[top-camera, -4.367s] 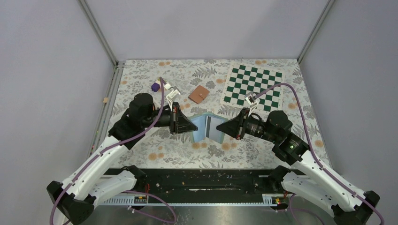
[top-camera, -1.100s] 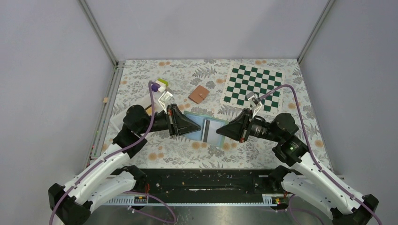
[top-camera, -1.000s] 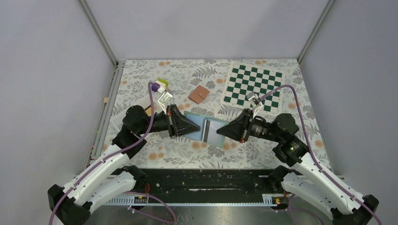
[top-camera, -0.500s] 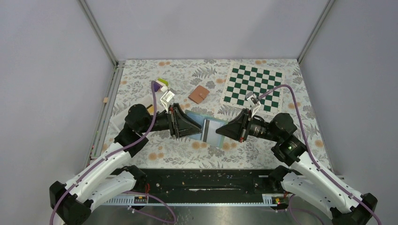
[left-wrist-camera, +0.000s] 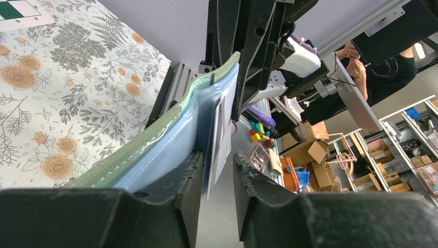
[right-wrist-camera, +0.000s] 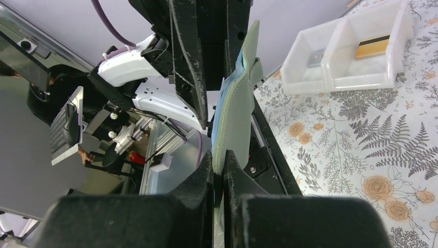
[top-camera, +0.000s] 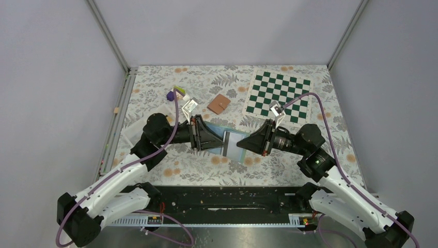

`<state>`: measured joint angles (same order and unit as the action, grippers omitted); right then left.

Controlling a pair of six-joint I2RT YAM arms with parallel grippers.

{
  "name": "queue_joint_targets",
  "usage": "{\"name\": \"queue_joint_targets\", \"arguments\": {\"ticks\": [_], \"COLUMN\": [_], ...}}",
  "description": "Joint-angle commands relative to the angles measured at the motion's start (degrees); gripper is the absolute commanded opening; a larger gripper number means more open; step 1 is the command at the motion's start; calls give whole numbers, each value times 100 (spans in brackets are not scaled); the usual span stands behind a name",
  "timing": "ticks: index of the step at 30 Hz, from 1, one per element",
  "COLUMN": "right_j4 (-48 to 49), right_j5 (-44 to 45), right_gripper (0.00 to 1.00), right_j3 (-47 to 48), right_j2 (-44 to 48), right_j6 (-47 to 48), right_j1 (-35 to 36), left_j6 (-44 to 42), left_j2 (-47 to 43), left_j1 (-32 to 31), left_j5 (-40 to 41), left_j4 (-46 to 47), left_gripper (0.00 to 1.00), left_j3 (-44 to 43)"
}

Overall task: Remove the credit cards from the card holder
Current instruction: Remove the credit card from the card holder.

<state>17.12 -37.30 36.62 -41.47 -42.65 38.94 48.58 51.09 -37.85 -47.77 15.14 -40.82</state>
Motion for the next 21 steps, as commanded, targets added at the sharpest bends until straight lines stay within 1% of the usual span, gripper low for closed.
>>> {"name": "queue_joint_targets", "arguments": {"ticks": [1,2,3,5,6,7,8,10,12,18,21], "right_j4": [666,661,654,632,620,596,554,446,415,423,421], "right_j5": [-304,-297,-296,-301,-296,-293,-283,-267,-290,-360,-358], "right_gripper": [0,0,0,0,0,0,4,16,24,29,23], "right_j3": [31,32,36,30,32,34,32,55,69,50,55], "right_j2": [32,34,36,50,51,59,66,86,87,137,140], "right_j6": [-164,-164,-164,-158,-146,-139,-130,-100,-85,-103,-94], "right_j1": [-4,-1,0,-3,-5,-1,-1,0,-5,-1,-4], "left_j6": [33,50,66,109,127,145,162,165,138,52,2], "left_j2": [89,93,94,86,78,66,53,2,-64,-117,-134], "left_j1": [-54,-58,-61,-59,-64,-65,-65,-59,-63,-57,-48], "left_j5": [-38,-39,-43,-48,-33,-24,-8,58,143,184,217], "left_j4": [315,333,366,422,436,449,469,473,455,288,226], "left_gripper": [24,21,16,2,0,0,0,0,0,0,0], "left_j3": [-238,-230,-225,-195,-185,-177,-168,-149,-122,-121,-94]}}
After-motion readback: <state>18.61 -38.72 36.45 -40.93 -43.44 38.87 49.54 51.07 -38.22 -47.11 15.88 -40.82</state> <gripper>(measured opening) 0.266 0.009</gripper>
